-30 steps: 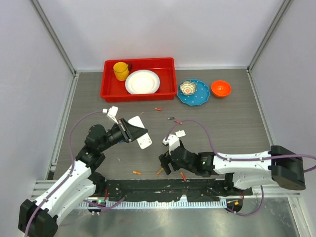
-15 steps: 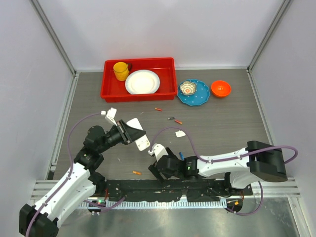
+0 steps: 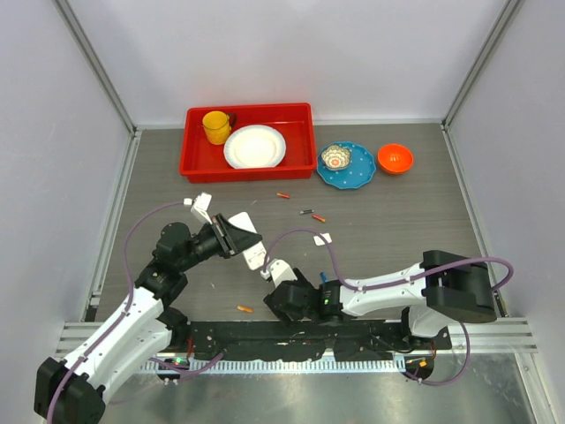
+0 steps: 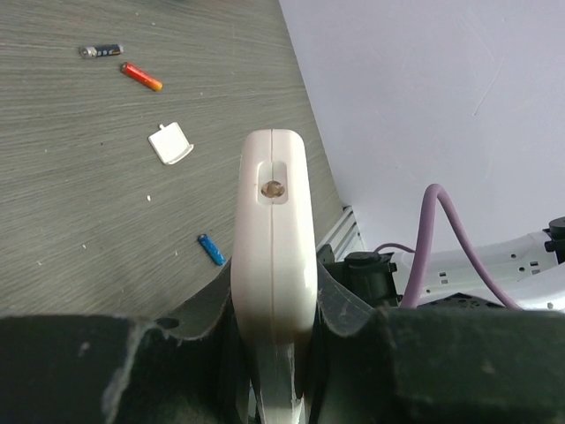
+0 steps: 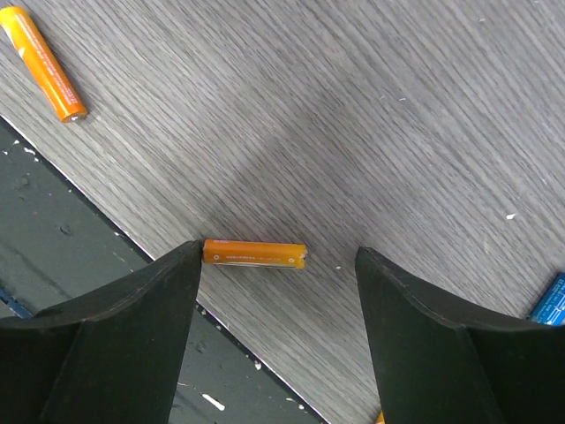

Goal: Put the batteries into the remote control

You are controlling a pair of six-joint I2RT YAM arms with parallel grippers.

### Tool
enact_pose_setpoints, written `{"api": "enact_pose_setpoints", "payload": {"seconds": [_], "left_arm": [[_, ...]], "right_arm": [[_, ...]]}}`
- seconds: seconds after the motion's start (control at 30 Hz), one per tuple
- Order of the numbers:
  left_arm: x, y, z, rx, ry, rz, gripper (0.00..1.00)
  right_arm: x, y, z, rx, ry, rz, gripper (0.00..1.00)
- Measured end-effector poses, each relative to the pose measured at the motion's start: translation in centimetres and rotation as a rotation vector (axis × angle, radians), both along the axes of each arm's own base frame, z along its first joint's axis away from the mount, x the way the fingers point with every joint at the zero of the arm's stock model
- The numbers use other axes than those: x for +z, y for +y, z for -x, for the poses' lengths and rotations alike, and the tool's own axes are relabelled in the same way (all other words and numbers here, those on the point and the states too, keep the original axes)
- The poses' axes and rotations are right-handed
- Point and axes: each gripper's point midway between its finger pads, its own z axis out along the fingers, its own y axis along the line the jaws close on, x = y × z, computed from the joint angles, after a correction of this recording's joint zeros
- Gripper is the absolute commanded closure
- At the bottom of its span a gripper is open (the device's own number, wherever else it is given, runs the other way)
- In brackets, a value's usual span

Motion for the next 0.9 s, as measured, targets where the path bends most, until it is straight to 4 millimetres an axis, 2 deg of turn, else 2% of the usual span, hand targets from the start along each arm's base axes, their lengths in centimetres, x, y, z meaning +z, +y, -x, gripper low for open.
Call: {"api": "enact_pose_setpoints", "payload": {"seconds": [0.23,0.4,0.63,0.77,0.83,0.9], "left_arm": [[-0.1,0.0,0.0,-0.002,0.004,-0.001,1.00],[-0.1,0.1,-0.1,0.000,0.003,-0.001,1.00],[-0.1,0.2,-0.2,0.007,0.004,-0.002,1.00],[-0.6,0.3,-0.6,0.018,0.018,-0.012,1.00],[-0.9,0.5,-1.0,0.031,0.026,-0.018,1.00],[-1.0,0.7,-1.3,0.043,0.029,-0.020,1.00]], "right_arm": [[-0.1,0.4,0.2,-0.003,0.007,0.004,0.42],[-0.1,0.4,0.1,-0.013,0.009,0.002,0.59],[0.4,-0.1,-0.3,-0.062,-0.002,-0.006,0.71],[3.2,-0.9,-1.9,-0.157,-0.041,-0.085,0.74],[4.8,-1.3,-3.4,-0.227,-0.054,-0.142,0.75],[5.9,-2.3,-6.0,-0.329,-0.059,-0.192,0.76]]}}
